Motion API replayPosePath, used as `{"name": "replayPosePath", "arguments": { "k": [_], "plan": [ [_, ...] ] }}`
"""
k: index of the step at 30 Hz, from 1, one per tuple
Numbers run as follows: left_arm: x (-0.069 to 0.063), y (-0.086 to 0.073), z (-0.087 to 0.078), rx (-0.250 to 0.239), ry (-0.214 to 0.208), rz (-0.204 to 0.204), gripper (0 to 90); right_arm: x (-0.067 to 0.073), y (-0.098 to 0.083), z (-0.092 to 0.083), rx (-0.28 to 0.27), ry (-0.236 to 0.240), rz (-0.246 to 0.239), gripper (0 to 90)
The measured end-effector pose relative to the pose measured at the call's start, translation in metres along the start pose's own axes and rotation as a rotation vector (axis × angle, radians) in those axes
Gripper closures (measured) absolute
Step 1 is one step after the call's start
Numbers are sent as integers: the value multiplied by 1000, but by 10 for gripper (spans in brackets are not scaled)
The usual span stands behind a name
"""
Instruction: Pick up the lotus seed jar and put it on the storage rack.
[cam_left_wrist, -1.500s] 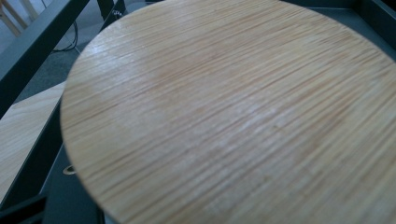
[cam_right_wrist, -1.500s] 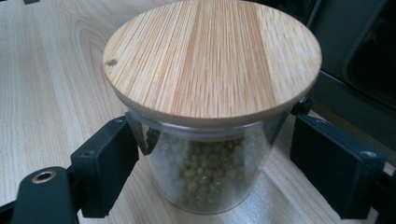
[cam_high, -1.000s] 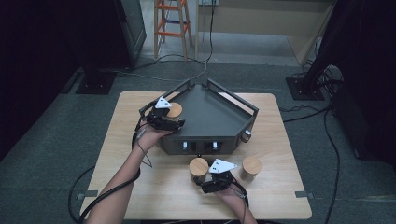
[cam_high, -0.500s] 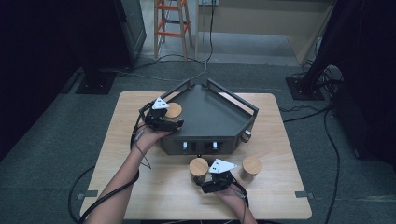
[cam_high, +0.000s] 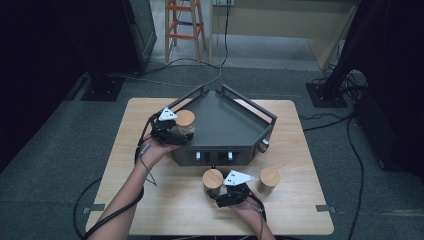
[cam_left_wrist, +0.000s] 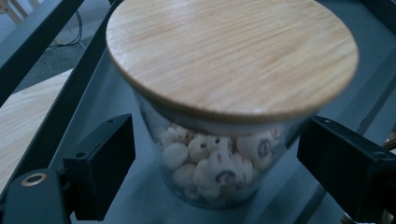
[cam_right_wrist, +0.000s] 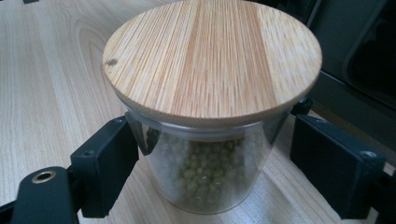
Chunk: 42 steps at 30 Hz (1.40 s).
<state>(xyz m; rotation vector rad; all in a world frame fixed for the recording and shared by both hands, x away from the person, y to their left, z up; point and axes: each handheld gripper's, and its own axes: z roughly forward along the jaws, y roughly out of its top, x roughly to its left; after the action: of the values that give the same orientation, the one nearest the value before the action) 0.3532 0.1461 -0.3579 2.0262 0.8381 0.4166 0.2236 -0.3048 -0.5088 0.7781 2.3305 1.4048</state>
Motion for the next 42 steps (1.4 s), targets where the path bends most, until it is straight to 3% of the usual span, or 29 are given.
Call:
{"name": "replayPosePath", "arguments": {
  "k": [23, 34, 42],
  "plan": [
    [-10, -16, -29, 8, -8, -11, 115, 0, 0, 0, 1, -1, -1, 154],
    [-33, -24, -44, -10, 21, 50, 114, 0, 0, 0, 2, -1, -2, 153],
    [-39, -34, -51, -27, 17, 56, 115, 0, 0, 0, 3, -1, -2, 154]
  ]
}}
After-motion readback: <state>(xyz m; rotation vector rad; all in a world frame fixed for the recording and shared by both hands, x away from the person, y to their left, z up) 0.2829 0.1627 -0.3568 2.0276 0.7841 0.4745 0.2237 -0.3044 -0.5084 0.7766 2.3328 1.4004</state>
